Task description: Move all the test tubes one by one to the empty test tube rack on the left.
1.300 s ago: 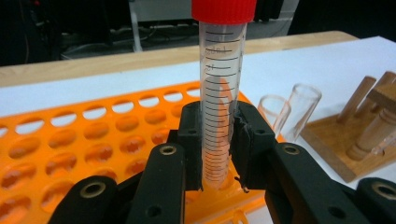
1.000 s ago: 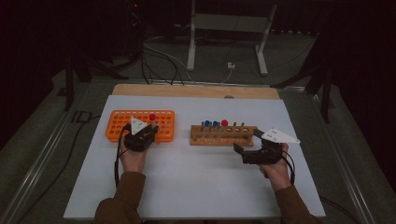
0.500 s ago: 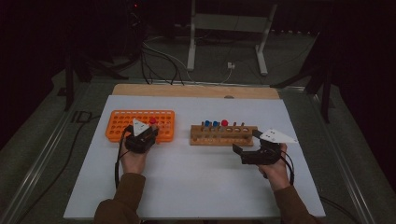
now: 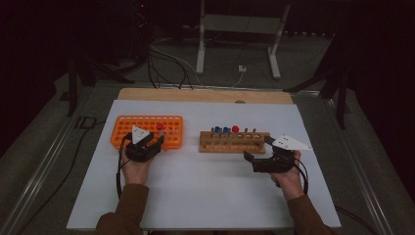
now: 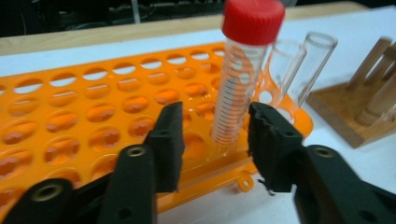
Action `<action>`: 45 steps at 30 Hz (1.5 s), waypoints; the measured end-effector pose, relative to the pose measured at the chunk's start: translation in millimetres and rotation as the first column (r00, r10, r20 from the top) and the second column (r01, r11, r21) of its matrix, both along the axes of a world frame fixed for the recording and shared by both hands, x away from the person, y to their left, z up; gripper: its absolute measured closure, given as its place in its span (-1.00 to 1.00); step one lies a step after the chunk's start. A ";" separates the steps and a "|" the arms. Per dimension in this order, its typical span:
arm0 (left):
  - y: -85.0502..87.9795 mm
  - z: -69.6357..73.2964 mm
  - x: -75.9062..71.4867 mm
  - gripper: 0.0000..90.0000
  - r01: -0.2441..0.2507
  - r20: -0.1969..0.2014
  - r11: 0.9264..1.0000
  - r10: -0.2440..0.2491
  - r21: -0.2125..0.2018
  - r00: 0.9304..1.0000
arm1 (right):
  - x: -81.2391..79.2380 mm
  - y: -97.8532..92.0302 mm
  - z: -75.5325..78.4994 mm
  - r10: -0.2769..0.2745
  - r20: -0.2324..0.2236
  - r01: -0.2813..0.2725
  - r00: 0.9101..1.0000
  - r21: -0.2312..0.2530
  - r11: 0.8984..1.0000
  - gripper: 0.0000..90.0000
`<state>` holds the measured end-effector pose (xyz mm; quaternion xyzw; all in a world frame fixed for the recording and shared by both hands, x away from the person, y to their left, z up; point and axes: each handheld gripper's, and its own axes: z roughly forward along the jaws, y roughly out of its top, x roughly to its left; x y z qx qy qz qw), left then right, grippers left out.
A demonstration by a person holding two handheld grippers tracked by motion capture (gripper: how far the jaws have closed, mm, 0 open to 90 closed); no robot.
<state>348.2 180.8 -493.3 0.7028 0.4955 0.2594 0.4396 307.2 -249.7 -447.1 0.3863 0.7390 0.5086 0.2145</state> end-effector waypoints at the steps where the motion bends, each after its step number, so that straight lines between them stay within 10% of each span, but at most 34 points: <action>1: 1.9 1.6 -1.4 0.15 -0.003 0.008 1.000 0.003 -0.014 1.000 | 0.2 -0.2 0.0 -0.001 0.000 0.001 1.000 0.001 1.000 -1.00; 7: 6.4 11.7 -12.2 -0.26 0.005 0.036 0.996 -0.001 -0.088 0.999 | 0.6 0.1 0.2 -0.002 -0.001 0.002 1.000 0.003 1.000 -1.00; 19: -1.6 22.4 -31.1 -0.95 0.021 0.064 0.994 -0.015 -0.105 0.998 | 3.1 4.4 5.7 -0.001 0.013 0.001 1.000 0.002 1.000 -1.00; 45: -9.1 22.1 -51.8 -0.99 0.065 0.076 0.996 -0.060 -0.063 0.995 | 46.4 31.2 0.5 -0.024 -0.050 0.021 0.998 -0.059 0.998 -0.47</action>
